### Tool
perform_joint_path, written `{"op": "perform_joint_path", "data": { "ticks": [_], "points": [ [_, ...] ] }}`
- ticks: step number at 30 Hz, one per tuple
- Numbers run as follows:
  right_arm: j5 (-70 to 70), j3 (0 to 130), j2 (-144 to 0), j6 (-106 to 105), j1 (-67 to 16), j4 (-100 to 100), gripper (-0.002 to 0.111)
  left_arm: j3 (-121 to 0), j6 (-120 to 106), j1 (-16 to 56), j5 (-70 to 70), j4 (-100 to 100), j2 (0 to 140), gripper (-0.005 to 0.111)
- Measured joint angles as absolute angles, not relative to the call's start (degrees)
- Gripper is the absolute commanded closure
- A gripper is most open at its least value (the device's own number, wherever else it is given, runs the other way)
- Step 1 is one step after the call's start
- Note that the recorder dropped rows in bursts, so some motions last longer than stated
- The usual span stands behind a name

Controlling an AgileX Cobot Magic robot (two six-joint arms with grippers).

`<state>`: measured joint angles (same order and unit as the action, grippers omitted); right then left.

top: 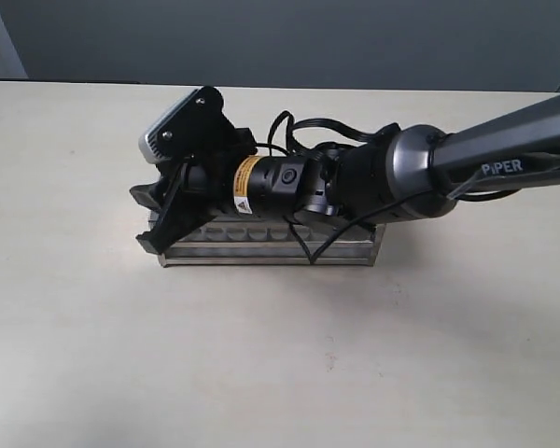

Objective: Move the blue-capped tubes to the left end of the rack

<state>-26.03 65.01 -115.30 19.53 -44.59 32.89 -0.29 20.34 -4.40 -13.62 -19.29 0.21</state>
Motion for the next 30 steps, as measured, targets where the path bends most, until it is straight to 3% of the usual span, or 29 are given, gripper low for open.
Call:
{"op": "perform_joint_path", "data": {
  "ticks": [7, 14, 22, 26, 30],
  "points": [
    [-21.8, 65.6, -106.6, 10.4, -43.2, 25.8, 0.094, -0.3, 20.3, -4.4, -13.6, -19.3, 0.2, 0.106],
    [-12.1, 66.0, -102.5, 12.3, -39.2, 20.7, 0.095, -0.3, 20.3, -4.4, -13.6, -19.3, 0.2, 0.106],
    [-10.0, 65.2, -107.6, 12.8, -44.5, 20.3, 0.095, -0.3, 20.3, -4.4, -13.6, -19.3, 0.2, 0.106],
    [-12.4, 65.2, -108.3, 12.7, -44.6, 20.3, 0.109, -0.3, 20.3, -4.4, -13.6, -19.3, 0.2, 0.106],
    [-14.5, 64.3, -106.7, 12.1, -42.6, 20.3, 0.109, -0.3, 20.3, -4.4, -13.6, -19.3, 0.2, 0.106]
  ]
}}
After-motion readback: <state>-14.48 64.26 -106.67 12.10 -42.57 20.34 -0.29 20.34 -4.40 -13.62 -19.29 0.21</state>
